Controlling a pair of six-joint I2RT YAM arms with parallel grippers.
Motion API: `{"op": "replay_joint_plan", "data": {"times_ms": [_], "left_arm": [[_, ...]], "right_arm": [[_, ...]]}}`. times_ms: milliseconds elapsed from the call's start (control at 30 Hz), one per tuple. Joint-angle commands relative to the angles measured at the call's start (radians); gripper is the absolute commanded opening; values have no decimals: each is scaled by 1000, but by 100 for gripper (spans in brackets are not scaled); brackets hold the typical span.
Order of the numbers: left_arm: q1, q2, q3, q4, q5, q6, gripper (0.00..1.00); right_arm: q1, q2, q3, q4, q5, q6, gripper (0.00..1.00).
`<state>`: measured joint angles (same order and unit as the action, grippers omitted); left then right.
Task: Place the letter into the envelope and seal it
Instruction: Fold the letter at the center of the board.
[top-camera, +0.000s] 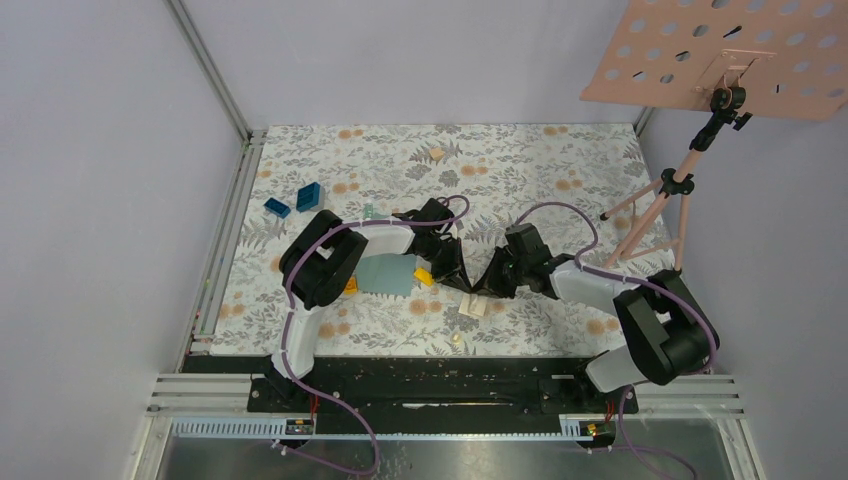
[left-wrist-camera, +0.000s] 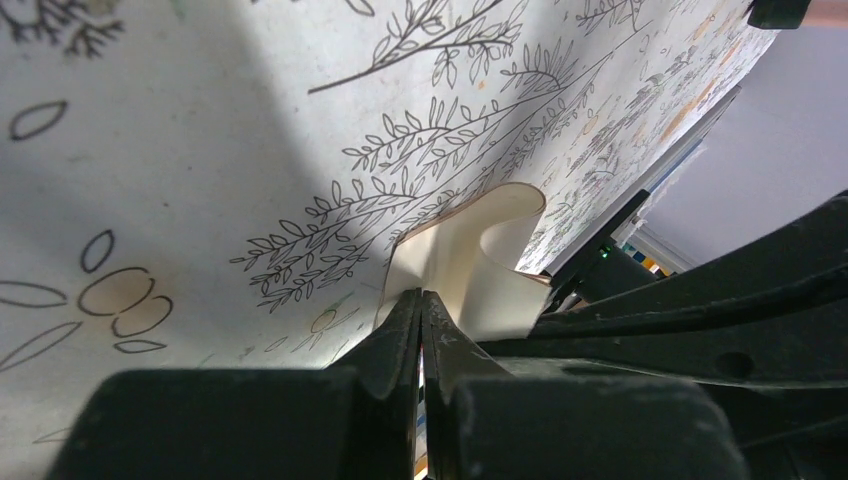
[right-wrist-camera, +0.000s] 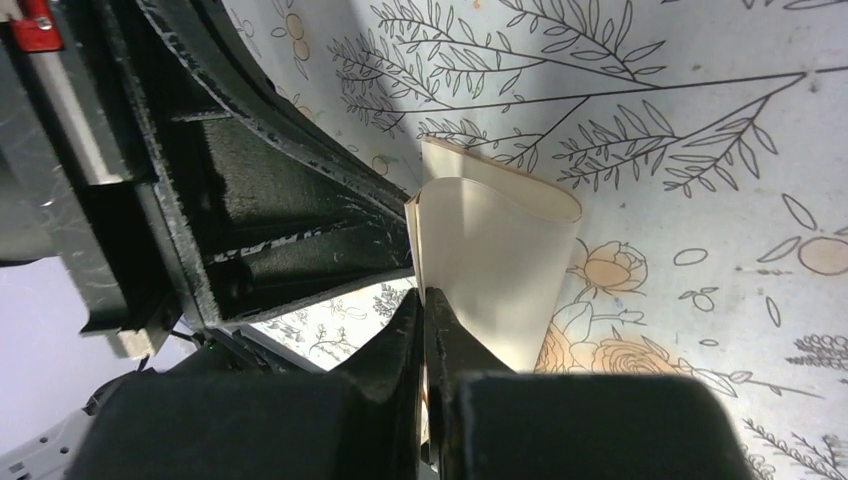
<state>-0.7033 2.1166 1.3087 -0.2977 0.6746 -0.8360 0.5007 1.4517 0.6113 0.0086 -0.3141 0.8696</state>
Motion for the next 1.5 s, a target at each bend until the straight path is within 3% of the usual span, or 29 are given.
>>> {"op": "replay_joint_plan", "data": {"times_ms": [0,333,367,433,633,967,1200,1467], "left_arm": [[-9,38,-8,-4,-38,22,0],[-10,40,0,-3,-29,21,0],[-9,40,1,-3,-29,21,0],[-10,38,0,-3,-27,21,0],[-10,34,-4,-3,-25,23,0],[-6,10,10,-19,-21,28,0],[43,-111,-30,-17,-16,17,0],[51,-201,-117,-34,-76,22,10]], "right_arm": [[20,41,34,33,32,1,0],[26,73,26,6,55,-29,0],[27,77,26,7,54,-31,2],[28,82,26,6,49,-32,18],[29,82,23,-3,56,-39,41],[29,98,23,-2,65,-35,46],[29,122,23,2,73,-24,50],[28,139,21,32,68,12,49]]}}
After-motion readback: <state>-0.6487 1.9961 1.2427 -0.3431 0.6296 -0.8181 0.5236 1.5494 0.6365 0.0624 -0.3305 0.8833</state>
